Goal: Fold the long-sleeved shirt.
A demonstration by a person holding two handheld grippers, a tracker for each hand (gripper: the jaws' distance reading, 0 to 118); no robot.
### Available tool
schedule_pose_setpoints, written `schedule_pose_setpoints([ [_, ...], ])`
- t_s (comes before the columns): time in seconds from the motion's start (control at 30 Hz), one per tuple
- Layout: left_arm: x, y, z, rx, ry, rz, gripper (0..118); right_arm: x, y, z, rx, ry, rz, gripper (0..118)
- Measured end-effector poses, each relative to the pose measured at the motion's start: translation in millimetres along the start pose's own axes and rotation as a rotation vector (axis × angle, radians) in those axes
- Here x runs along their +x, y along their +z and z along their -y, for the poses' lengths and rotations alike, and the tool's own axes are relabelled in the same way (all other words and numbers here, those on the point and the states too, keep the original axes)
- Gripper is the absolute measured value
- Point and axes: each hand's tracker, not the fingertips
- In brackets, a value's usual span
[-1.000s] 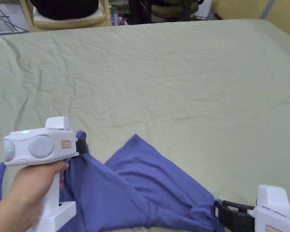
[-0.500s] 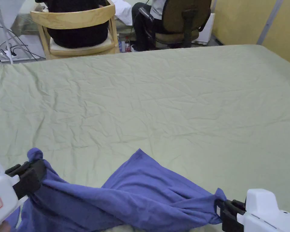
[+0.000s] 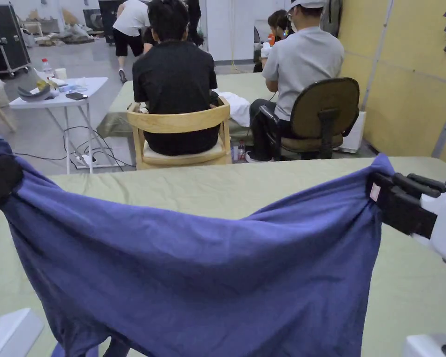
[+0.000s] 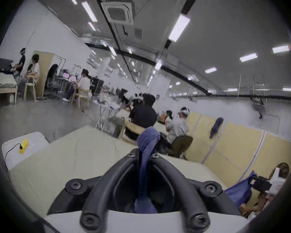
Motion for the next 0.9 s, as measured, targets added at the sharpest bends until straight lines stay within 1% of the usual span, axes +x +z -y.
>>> schedule_pose_setpoints([
  [0.07,4.7,-5.5,-30.4,0.048,0.028,0.02,8,-6.0,-4.3,-37.8,0.058,0.042,0.005,11],
  [0.1,6.7,-8.0,-41.3,0.065,0.02,0.031,8,-8.9,-6.5,-53.6,0.067,0.054,0.024,11],
  [0.17,18.6,-12.8,-65.1,0.101,-0.01,0.044,8,-15.3,-11.1,-85.2,0.081,0.052,0.015,11],
  [0.2,25.5,-15.3,-76.8,0.114,-0.013,0.05,8,-18.7,-14.8,-100.9,0.093,0.06,0.024,11],
  [0.23,29.7,-18.0,-86.6,0.122,-0.012,0.06,8,-22.0,-19.3,-114.6,0.105,0.087,0.039,11],
  [0.27,35.1,-23.3,-97.3,0.126,-0.006,0.073,8,-24.9,-23.7,-128.5,0.105,0.092,0.046,11],
  [0.37,48.2,-45.0,-125.1,0.14,-0.009,0.079,8,-21.6,-47.8,-167.3,0.068,0.055,0.042,11],
  [0.43,52.8,-67.6,-143.4,0.147,-0.014,0.078,8,-14.9,-68.4,-189.9,0.047,0.033,0.071,11],
  [0.5,54.6,-92.6,-158.8,0.139,-0.025,0.063,8,-10.4,-87.5,-211.5,0.028,0.038,0.119,11],
  [0.53,53.9,-105.0,-165.9,0.132,-0.017,0.057,8,-5.9,-97.6,-222.1,0.025,0.045,0.127,11],
  [0.7,57.9,-165.2,-180.1,0.146,-0.022,0.077,8,-1.0,-151.7,-262.6,-0.019,0.058,0.188,11],
  [0.77,63.8,-194.1,-178.3,0.128,-0.028,0.071,8,-4.9,-178.6,-275.2,-0.04,0.07,0.234,11],
  [0.83,66.0,-215.0,-176.1,0.089,-0.003,0.041,8,-5.8,-199.0,-280.7,-0.043,0.083,0.27,11],
  [0.9,69.4,-230.8,-170.6,0.086,-0.004,0.044,8,-4.4,-217.1,-281.1,-0.046,0.078,0.287,11],
])
